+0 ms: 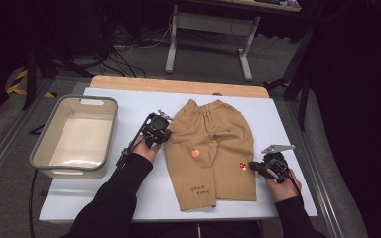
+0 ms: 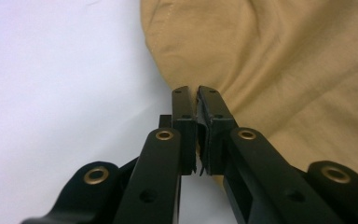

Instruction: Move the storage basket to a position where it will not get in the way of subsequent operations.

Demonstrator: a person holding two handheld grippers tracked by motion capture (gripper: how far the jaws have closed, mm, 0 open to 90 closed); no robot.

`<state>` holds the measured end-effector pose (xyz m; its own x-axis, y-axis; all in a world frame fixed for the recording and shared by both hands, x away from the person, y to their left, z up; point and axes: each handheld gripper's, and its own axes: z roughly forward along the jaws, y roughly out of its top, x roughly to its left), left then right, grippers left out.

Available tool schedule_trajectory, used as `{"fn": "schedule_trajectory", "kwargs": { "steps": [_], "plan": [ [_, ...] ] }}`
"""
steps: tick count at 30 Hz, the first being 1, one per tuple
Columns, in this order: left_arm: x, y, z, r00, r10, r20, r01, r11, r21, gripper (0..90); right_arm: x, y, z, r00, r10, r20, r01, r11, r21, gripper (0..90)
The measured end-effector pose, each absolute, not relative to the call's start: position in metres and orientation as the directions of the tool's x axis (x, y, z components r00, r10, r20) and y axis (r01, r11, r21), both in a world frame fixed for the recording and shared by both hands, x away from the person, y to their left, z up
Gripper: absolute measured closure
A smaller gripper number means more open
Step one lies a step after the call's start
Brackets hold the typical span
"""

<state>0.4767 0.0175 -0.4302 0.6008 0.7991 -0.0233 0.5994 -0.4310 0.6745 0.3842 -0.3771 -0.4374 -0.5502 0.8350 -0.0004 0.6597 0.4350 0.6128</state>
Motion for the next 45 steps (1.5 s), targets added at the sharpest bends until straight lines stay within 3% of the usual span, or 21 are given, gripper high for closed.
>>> {"fn": "schedule_trajectory", "kwargs": {
  "steps": [9,16,17,18,19,23,29,34,38,41,45],
  "plan": [
    [0.485,0.029,-0.430,0.568,0.823,-0.012,0.603,-0.406,0.686,86.3,0.370,-0.395,-0.413,-0.563,0.825,0.046,0.688,0.438,0.578,90.0],
    [0.481,0.026,-0.432,0.584,0.812,-0.020,0.612,-0.423,0.668,85.9,0.362,-0.400,-0.422,-0.593,0.803,0.062,0.715,0.489,0.501,88.7],
    [0.481,0.026,-0.432,0.585,0.811,-0.028,0.613,-0.419,0.670,85.2,0.362,-0.400,-0.420,-0.598,0.799,0.061,0.706,0.489,0.512,83.7],
    [0.480,0.025,-0.432,0.585,0.811,-0.023,0.611,-0.422,0.670,84.0,0.362,-0.400,-0.419,-0.596,0.802,0.043,0.690,0.485,0.537,69.8],
    [0.480,0.025,-0.431,0.582,0.813,-0.019,0.606,-0.418,0.676,82.0,0.364,-0.400,-0.417,-0.585,0.810,0.026,0.679,0.472,0.563,63.7],
    [0.479,0.027,-0.426,0.591,0.802,-0.085,0.602,-0.370,0.707,67.6,0.374,-0.401,-0.412,-0.560,0.829,0.021,0.644,0.418,0.641,53.6],
    [0.483,0.027,-0.424,0.597,0.798,-0.079,0.558,-0.342,0.756,49.3,0.406,-0.395,-0.419,-0.526,0.850,-0.001,0.639,0.396,0.660,52.3],
    [0.491,0.028,-0.430,0.592,0.799,-0.101,0.554,-0.313,0.771,40.4,0.428,-0.389,-0.424,-0.511,0.860,-0.009,0.631,0.382,0.675,49.6],
    [0.497,0.031,-0.436,0.584,0.803,-0.121,0.582,-0.311,0.752,40.1,0.440,-0.387,-0.428,-0.495,0.869,-0.009,0.628,0.365,0.688,48.7],
    [0.498,0.031,-0.440,0.581,0.802,-0.139,0.614,-0.319,0.722,45.4,0.446,-0.382,-0.432,-0.495,0.869,-0.014,0.636,0.374,0.675,53.3],
    [0.502,0.030,-0.449,0.561,0.814,-0.151,0.659,-0.329,0.676,62.0,0.452,-0.375,-0.437,-0.502,0.865,-0.018,0.656,0.394,0.644,61.0]
  ]
}}
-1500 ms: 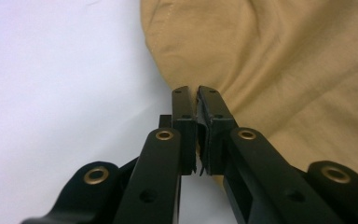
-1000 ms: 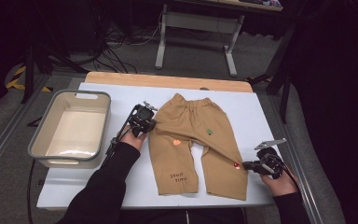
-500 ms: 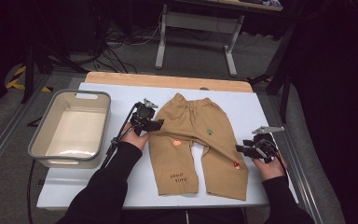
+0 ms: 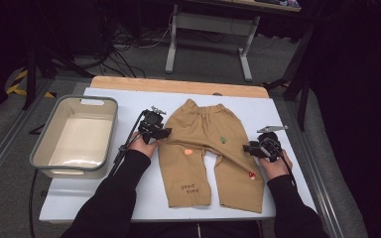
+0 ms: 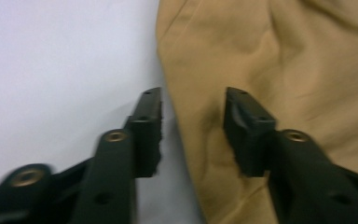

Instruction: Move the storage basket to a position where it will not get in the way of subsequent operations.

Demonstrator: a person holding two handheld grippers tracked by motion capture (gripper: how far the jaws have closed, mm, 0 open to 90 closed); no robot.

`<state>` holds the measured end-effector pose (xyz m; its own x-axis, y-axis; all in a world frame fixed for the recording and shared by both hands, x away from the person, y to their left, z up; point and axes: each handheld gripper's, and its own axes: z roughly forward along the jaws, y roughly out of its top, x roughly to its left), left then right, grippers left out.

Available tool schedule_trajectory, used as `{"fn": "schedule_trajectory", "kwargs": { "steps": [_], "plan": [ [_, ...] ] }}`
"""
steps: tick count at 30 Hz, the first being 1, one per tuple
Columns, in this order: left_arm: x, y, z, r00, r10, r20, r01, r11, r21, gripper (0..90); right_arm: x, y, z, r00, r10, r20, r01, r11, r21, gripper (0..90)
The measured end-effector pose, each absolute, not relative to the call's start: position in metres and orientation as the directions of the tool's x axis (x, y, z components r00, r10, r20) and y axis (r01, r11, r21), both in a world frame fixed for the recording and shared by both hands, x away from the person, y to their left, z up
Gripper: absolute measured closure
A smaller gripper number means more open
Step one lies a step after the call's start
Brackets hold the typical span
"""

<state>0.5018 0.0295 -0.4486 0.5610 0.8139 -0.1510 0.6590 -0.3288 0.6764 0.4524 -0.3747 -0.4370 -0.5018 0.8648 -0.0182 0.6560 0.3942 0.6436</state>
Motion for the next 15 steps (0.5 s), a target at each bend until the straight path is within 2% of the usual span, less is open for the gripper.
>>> {"fn": "schedule_trajectory", "kwargs": {
  "steps": [2,3,5,6,11,15],
  "plan": [
    [0.501,0.028,-0.452,0.562,0.812,-0.156,0.668,-0.335,0.665,69.7,0.453,-0.372,-0.438,-0.501,0.865,-0.019,0.661,0.397,0.637,62.5],
    [0.501,0.027,-0.452,0.566,0.809,-0.158,0.668,-0.338,0.663,72.9,0.454,-0.371,-0.438,-0.503,0.864,-0.018,0.661,0.398,0.636,66.5],
    [0.499,0.025,-0.452,0.576,0.800,-0.169,0.670,-0.343,0.658,84.4,0.454,-0.371,-0.437,-0.515,0.857,0.008,0.667,0.395,0.631,81.9],
    [0.498,0.024,-0.451,0.581,0.799,-0.156,0.664,-0.354,0.658,85.5,0.454,-0.371,-0.437,-0.526,0.850,0.023,0.670,0.397,0.627,88.0],
    [0.487,0.023,-0.446,0.603,0.784,-0.146,0.670,-0.398,0.627,87.3,0.447,-0.370,-0.434,-0.532,0.846,0.019,0.687,0.419,0.593,89.4],
    [0.466,0.026,-0.440,0.650,0.736,-0.190,0.671,-0.438,0.598,87.2,0.430,-0.380,-0.429,-0.561,0.824,0.082,0.724,0.440,0.531,89.4]
  ]
}}
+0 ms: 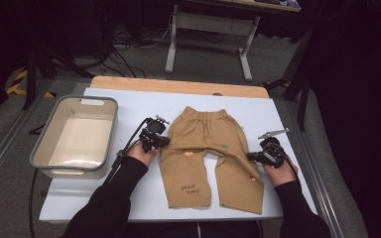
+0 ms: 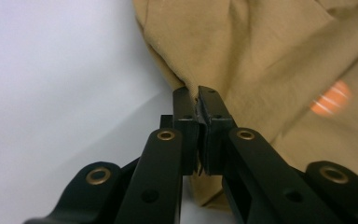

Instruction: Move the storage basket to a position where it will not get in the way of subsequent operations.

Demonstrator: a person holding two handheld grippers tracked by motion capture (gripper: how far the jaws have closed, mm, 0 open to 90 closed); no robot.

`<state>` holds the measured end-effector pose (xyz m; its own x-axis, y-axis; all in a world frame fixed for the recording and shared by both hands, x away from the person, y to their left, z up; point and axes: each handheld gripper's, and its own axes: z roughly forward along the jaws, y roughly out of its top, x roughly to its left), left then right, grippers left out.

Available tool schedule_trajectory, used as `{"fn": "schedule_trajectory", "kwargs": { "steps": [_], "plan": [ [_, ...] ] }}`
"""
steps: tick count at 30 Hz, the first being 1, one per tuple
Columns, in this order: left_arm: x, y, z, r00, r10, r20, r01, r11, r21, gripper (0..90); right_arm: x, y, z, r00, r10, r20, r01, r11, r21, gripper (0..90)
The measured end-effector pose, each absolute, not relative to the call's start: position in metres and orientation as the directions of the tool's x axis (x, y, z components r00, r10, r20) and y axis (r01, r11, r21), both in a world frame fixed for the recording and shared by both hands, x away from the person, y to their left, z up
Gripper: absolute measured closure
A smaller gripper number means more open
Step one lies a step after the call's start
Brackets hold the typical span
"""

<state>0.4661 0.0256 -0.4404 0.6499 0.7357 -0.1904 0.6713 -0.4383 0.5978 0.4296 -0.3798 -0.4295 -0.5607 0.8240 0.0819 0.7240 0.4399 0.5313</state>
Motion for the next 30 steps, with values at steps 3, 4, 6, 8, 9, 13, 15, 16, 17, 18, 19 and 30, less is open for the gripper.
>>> {"fn": "schedule_trajectory", "kwargs": {
  "steps": [3,4,6,8,9,13,15,16,17,18,19,30],
  "plan": [
    [0.462,0.025,-0.435,0.665,0.737,-0.122,0.618,-0.452,0.643,79.6,0.420,-0.387,-0.423,-0.579,0.812,0.077,0.705,0.450,0.548,78.5],
    [0.465,0.024,-0.433,0.663,0.740,-0.112,0.607,-0.445,0.658,66.3,0.421,-0.387,-0.420,-0.567,0.822,0.042,0.691,0.448,0.567,67.5],
    [0.474,0.023,-0.430,0.660,0.735,-0.157,0.615,-0.408,0.674,58.6,0.426,-0.388,-0.414,-0.547,0.836,0.030,0.675,0.420,0.606,64.9],
    [0.480,0.018,-0.428,0.652,0.742,-0.155,0.607,-0.389,0.693,52.9,0.435,-0.388,-0.411,-0.528,0.849,0.024,0.653,0.388,0.651,59.5],
    [0.484,0.015,-0.428,0.650,0.744,-0.154,0.605,-0.385,0.697,50.1,0.441,-0.387,-0.410,-0.521,0.854,0.021,0.646,0.378,0.663,58.7],
    [0.496,0.004,-0.425,0.649,0.752,-0.119,0.584,-0.392,0.710,46.4,0.463,-0.381,-0.409,-0.501,0.865,-0.019,0.611,0.370,0.700,53.4],
    [0.502,0.000,-0.426,0.642,0.759,-0.111,0.587,-0.393,0.708,46.6,0.473,-0.377,-0.411,-0.494,0.869,-0.031,0.600,0.366,0.712,52.5],
    [0.506,-0.001,-0.428,0.637,0.763,-0.108,0.588,-0.391,0.708,47.0,0.478,-0.376,-0.412,-0.494,0.869,-0.030,0.599,0.365,0.712,52.4],
    [0.509,-0.002,-0.429,0.635,0.764,-0.115,0.593,-0.386,0.706,48.1,0.483,-0.374,-0.414,-0.493,0.870,-0.024,0.602,0.362,0.712,52.2],
    [0.512,-0.002,-0.431,0.632,0.766,-0.118,0.595,-0.382,0.707,50.4,0.487,-0.372,-0.417,-0.491,0.871,-0.025,0.606,0.362,0.708,51.9],
    [0.514,-0.003,-0.434,0.627,0.771,-0.111,0.596,-0.383,0.706,51.8,0.492,-0.370,-0.419,-0.489,0.872,-0.032,0.609,0.367,0.703,51.4],
    [0.520,-0.006,-0.445,0.621,0.775,-0.116,0.626,-0.401,0.669,86.8,0.510,-0.342,-0.435,-0.553,0.832,-0.048,0.616,0.447,0.649,83.0]
  ]
}}
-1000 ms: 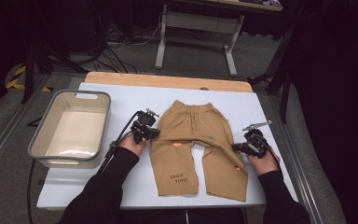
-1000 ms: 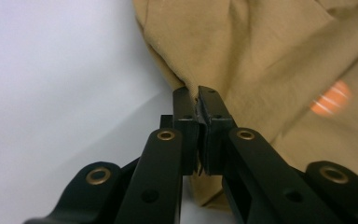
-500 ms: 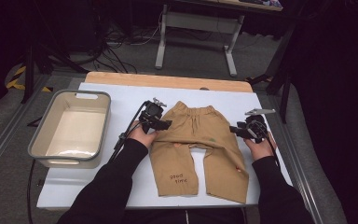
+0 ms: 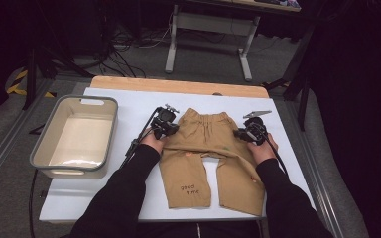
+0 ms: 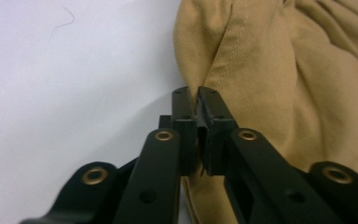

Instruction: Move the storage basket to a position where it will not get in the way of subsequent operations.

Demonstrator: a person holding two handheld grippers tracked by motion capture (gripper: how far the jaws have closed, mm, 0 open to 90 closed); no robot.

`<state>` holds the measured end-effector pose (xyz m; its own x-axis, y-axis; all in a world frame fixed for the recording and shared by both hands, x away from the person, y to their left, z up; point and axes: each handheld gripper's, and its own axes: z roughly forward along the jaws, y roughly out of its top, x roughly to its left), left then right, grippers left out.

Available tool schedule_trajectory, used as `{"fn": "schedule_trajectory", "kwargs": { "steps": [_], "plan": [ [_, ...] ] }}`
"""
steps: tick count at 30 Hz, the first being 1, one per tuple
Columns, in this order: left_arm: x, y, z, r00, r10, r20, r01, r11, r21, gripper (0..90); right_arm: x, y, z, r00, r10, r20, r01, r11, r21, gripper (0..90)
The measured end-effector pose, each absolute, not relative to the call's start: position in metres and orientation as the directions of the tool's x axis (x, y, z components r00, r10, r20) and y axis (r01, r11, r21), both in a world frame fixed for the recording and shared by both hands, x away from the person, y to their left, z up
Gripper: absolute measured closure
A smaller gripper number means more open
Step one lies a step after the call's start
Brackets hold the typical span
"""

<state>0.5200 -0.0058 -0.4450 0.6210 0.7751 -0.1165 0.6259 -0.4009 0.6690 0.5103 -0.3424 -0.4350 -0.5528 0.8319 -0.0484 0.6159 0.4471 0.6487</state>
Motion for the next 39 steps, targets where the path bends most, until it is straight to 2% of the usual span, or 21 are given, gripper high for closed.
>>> {"fn": "schedule_trajectory", "kwargs": {
  "steps": [4,6,10,11,13,14,15,19,21,25,28,32,35,39],
  "plan": [
    [0.518,-0.003,-0.433,0.617,0.781,-0.094,0.594,-0.384,0.706,87.8,0.506,-0.335,-0.420,-0.566,0.819,-0.090,0.584,0.475,0.658,85.4],
    [0.521,-0.005,-0.425,0.598,0.800,-0.048,0.566,-0.380,0.732,87.9,0.508,-0.335,-0.408,-0.560,0.821,-0.110,0.561,0.473,0.679,85.9],
    [0.540,-0.007,-0.410,0.545,0.838,-0.016,0.518,-0.322,0.793,86.4,0.528,-0.335,-0.381,-0.495,0.857,-0.139,0.530,0.425,0.733,85.4],
    [0.545,-0.007,-0.408,0.529,0.848,-0.032,0.516,-0.292,0.805,83.4,0.534,-0.335,-0.377,-0.459,0.874,-0.160,0.521,0.411,0.748,81.7],
    [0.550,-0.004,-0.406,0.516,0.854,-0.071,0.513,-0.242,0.823,62.8,0.544,-0.336,-0.376,-0.365,0.908,-0.203,0.511,0.378,0.772,57.3],
    [0.548,-0.002,-0.404,0.521,0.849,-0.087,0.522,-0.236,0.820,62.1,0.548,-0.338,-0.377,-0.326,0.925,-0.198,0.527,0.351,0.774,53.5],
    [0.546,-0.001,-0.404,0.534,0.840,-0.095,0.531,-0.246,0.811,61.1,0.549,-0.341,-0.379,-0.324,0.931,-0.168,0.549,0.329,0.768,53.3],
    [0.527,0.002,-0.405,0.575,0.814,-0.079,0.524,-0.291,0.801,60.6,0.532,-0.342,-0.387,-0.384,0.908,-0.170,0.559,0.375,0.740,51.1],
    [0.516,0.005,-0.406,0.587,0.804,-0.095,0.534,-0.296,0.792,58.8,0.518,-0.343,-0.387,-0.426,0.893,-0.142,0.551,0.381,0.743,52.5],
    [0.493,0.012,-0.408,0.612,0.787,-0.074,0.520,-0.330,0.788,56.9,0.484,-0.342,-0.383,-0.517,0.851,-0.093,0.517,0.396,0.759,51.8],
    [0.476,0.017,-0.406,0.635,0.769,-0.072,0.492,-0.331,0.805,54.3,0.459,-0.342,-0.381,-0.570,0.818,-0.077,0.475,0.405,0.782,48.4],
    [0.463,0.021,-0.402,0.659,0.748,-0.084,0.477,-0.329,0.815,50.1,0.431,-0.338,-0.383,-0.632,0.772,-0.064,0.434,0.421,0.796,38.5],
    [0.461,0.024,-0.402,0.665,0.743,-0.069,0.470,-0.345,0.813,48.2,0.418,-0.332,-0.388,-0.698,0.715,-0.030,0.406,0.430,0.807,32.3],
    [0.462,0.028,-0.403,0.674,0.731,-0.112,0.489,-0.327,0.808,45.6,0.405,-0.318,-0.398,-0.753,0.658,-0.014,0.375,0.447,0.812,26.2]
  ]
}}
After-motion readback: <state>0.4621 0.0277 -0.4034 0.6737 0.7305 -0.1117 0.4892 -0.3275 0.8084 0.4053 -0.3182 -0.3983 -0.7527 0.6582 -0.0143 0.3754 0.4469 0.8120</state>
